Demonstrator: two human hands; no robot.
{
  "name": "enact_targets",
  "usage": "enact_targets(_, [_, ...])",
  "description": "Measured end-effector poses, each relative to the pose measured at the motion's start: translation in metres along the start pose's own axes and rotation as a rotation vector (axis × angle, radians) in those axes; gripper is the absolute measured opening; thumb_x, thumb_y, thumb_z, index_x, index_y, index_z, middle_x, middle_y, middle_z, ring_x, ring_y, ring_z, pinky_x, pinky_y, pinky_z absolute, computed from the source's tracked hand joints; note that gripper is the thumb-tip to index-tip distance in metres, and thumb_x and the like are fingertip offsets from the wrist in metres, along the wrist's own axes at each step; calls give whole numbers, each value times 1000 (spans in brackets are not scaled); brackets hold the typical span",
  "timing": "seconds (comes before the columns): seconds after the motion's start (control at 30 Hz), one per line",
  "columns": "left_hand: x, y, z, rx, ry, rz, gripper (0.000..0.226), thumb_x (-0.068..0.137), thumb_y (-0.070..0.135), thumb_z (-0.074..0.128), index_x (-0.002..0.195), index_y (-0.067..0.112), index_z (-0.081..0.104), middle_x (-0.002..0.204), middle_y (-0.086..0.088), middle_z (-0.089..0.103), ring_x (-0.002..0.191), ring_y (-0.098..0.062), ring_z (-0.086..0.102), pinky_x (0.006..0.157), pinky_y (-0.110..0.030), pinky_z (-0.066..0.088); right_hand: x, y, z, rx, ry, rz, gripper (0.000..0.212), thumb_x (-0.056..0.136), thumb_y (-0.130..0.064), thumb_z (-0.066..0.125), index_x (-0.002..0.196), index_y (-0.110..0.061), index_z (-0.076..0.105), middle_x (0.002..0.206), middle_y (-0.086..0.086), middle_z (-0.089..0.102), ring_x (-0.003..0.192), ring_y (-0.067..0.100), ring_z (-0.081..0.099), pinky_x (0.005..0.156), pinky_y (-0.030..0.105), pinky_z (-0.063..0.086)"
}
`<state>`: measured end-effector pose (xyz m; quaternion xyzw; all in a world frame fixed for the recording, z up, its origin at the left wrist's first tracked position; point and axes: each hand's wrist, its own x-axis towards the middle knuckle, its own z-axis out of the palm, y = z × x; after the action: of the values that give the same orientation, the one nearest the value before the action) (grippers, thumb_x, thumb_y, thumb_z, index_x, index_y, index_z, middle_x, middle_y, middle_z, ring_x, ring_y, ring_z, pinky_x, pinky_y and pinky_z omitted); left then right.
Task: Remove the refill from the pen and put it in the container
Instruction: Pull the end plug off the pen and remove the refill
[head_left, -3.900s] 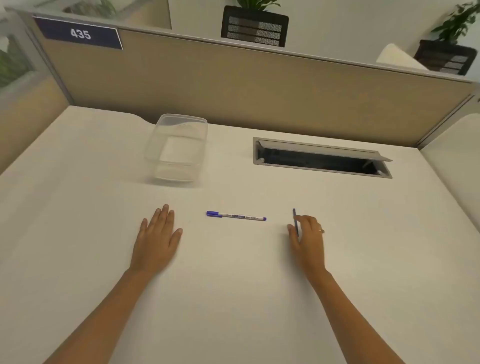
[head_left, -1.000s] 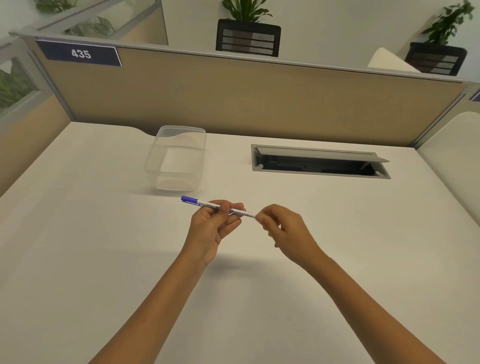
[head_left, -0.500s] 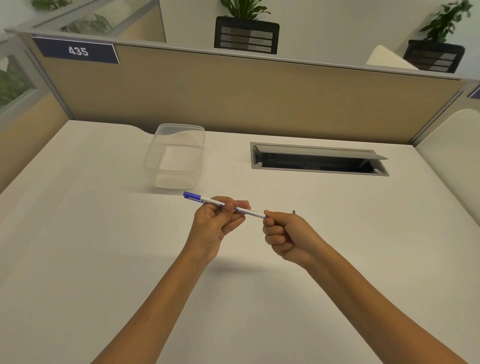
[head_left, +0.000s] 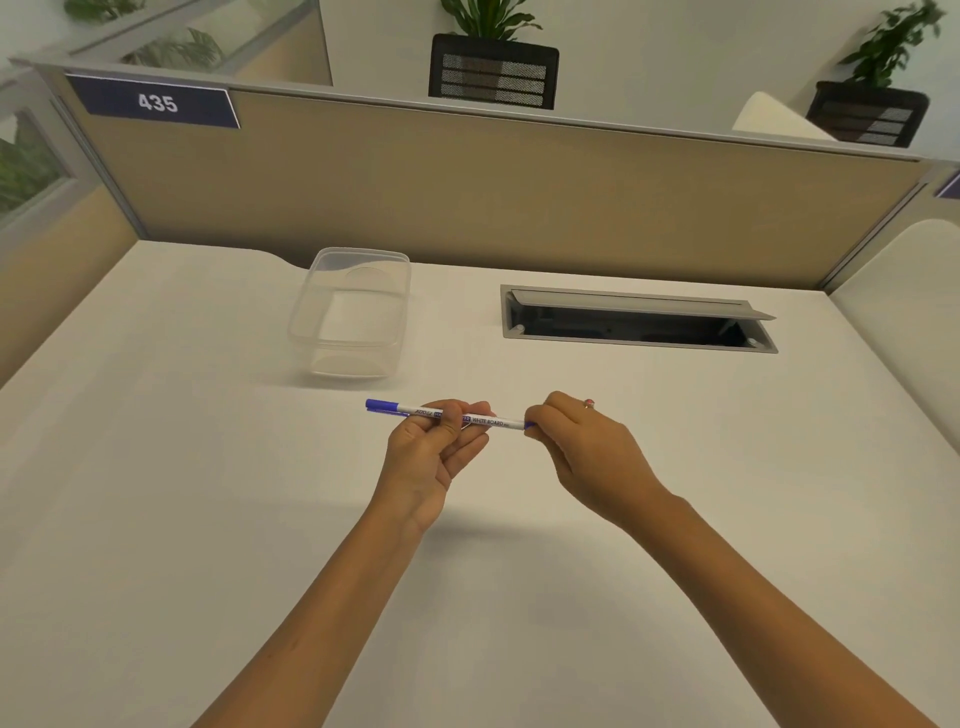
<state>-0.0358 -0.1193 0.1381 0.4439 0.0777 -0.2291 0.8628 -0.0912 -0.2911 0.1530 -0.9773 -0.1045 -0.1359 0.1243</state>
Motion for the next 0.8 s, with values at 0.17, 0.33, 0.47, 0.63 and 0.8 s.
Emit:
enact_targets(0.17, [0,-2,-1,80,-12,68,12,92,9,49,89,4,59,83,-5,76,86,-20,72,71,-26,58,8,-8,-2,606,-201,510,26,96,-18,45,77,-15,62,62,-6,48,57,14,43,55,28,33])
enact_targets(0.33, [-2,-5,-4,87,-17,71,12,92,9,49,89,5,59,84,-5,76,87,-21,72,71,-26,57,8,-10,-11,1256,-385,853,32,97,-26,41,73,-13,56,54,-5,37,45,12,34,45,20,25])
enact_targets(0.47, [-2,-8,-6,58,32,38,13,92,9,49,89,5,60,84,-7,76,86,-21,72,70,-26,58,2,-11,-1,754,-240,559,24,96,-27,47,89,-13,65,72,-2,60,59,15,55,52,24,40])
enact_targets(0.63, [-3,-9,-4,-1,50,-27,13,93,9,48,91,3,60,81,-7,76,82,-20,73,69,-27,58,-10,-1,16,90,39,58,14,91,-22,52,94,-15,63,78,-1,61,57,19,49,48,28,42])
enact_targets(0.8, [-5,-8,-3,17,-6,2,14,93,8,47,88,4,59,82,-7,76,84,-20,72,70,-26,58,-5,-8,6,567,-33,375,23,95,-19,49,77,-16,63,60,-7,50,55,9,42,53,20,34])
